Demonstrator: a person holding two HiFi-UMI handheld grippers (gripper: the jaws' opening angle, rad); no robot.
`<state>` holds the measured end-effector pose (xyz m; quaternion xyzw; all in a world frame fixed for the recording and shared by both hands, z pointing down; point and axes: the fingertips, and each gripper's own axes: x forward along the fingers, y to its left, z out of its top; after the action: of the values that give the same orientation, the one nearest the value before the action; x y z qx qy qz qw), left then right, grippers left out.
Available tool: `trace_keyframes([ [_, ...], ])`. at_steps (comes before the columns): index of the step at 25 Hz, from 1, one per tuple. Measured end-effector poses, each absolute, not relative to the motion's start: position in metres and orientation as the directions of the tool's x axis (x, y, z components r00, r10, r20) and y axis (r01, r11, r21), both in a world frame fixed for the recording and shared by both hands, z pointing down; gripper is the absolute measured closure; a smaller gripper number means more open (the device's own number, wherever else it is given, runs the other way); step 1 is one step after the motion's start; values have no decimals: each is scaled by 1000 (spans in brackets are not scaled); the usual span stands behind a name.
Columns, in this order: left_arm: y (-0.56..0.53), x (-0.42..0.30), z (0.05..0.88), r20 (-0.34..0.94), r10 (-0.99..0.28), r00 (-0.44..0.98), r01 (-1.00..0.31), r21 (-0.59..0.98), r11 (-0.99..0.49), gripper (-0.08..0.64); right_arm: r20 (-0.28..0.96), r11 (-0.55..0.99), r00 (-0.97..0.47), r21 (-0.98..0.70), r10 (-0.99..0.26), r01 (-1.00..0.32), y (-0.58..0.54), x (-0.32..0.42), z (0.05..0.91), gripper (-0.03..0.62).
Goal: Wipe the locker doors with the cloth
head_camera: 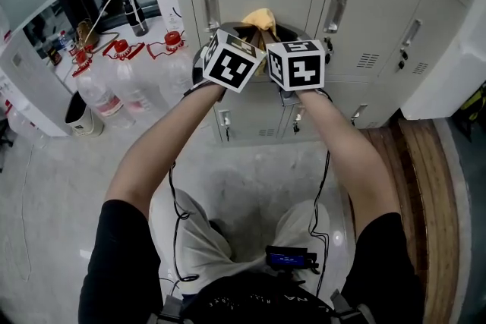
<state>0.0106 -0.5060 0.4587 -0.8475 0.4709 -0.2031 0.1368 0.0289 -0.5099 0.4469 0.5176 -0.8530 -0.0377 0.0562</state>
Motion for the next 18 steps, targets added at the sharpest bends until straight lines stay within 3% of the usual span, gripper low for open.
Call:
trace_keyframes([
  [18, -516, 110, 470, 230, -747, 624, -671, -333, -663, 542, 71, 334, -329, 80, -942, -939, -521, 129, 458, 511],
])
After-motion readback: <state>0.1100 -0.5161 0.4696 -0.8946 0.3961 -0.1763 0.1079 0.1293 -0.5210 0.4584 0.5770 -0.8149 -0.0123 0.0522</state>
